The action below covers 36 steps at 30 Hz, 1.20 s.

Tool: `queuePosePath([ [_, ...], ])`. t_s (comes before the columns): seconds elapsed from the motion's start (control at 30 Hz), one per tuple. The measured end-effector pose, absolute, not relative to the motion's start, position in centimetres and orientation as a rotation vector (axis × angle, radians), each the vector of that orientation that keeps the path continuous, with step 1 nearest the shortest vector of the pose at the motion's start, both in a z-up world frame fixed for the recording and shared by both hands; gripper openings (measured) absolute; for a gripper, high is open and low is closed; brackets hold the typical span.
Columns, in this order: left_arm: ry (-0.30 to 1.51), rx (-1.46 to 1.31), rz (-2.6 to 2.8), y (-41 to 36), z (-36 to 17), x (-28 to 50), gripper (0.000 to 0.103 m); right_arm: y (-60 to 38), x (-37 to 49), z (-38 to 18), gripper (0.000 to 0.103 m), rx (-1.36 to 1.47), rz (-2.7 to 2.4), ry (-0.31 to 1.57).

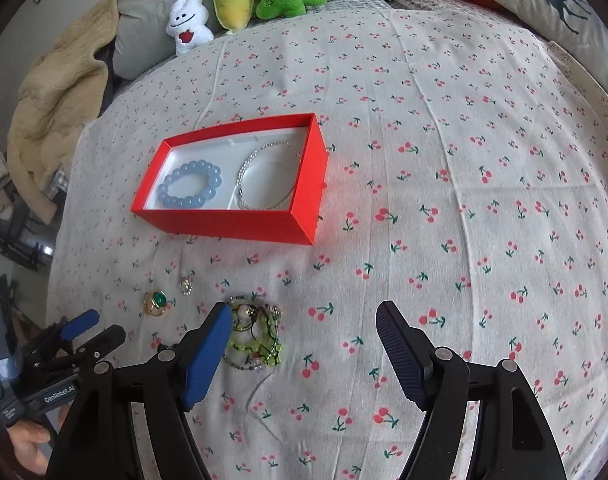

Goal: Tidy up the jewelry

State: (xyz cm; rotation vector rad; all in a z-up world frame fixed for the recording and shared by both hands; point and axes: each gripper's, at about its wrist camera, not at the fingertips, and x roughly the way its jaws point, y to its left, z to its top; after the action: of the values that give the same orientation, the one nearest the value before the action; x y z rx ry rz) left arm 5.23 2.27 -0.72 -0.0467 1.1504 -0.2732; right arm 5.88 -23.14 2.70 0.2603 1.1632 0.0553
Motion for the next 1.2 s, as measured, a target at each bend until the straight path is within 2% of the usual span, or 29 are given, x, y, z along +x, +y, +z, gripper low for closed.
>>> queuePosePath([
  [0.17, 1.112, 0.018, -0.332, 2.5, -2.4, 4.9, 0.081, -22.6, 4.5, 0.5, 0.075, 0.245, 0.088, 1.186],
  [0.27, 1.065, 0.052, -0.372, 2.4, -2.5, 4.8, 0.076, -22.5, 4.3, -0.3, 0.073, 0.237, 0.114, 1.177],
  [0.33, 1.042, 0.064, -0.417, 2.1, -2.4, 4.9, 0.071, -22.5, 4.3, -0.5, 0.060, 0.241, 0.131, 1.175],
  [0.47, 1.028, 0.055, -0.479, 1.5, -2.5, 6.0, 0.058, -22.3, 4.5, -0.5, 0.047, 0.283, 0.194, 1.179],
  [0.53, 1.024, 0.053, -0.498, 1.1, -2.6, 6.6, 0.055, -22.0, 4.8, -0.6, 0.037, 0.291, 0.210, 1.188],
  [0.63, 1.025, 0.054, -0.516, 0.6, -2.7, 7.4, 0.053, -22.0, 5.3, -1.1, 0.026, 0.318, 0.208, 1.210],
  [0.73, 1.026, 0.055, -0.535, 0.0, -2.7, 7.8, 0.048, -22.5, 5.7, -1.5, 0.020, 0.380, 0.211, 1.228],
  [0.9, 1.032, 0.049, -0.540, -0.7, -2.7, 8.0, 0.026, -23.2, 6.1, -1.8, 0.016, 0.451, 0.228, 1.239],
  [1.2, 1.042, 0.072, -0.495, -1.1, -2.2, 7.2, 0.025, -23.2, 7.0, -2.1, 0.017, 0.445, 0.224, 1.235],
])
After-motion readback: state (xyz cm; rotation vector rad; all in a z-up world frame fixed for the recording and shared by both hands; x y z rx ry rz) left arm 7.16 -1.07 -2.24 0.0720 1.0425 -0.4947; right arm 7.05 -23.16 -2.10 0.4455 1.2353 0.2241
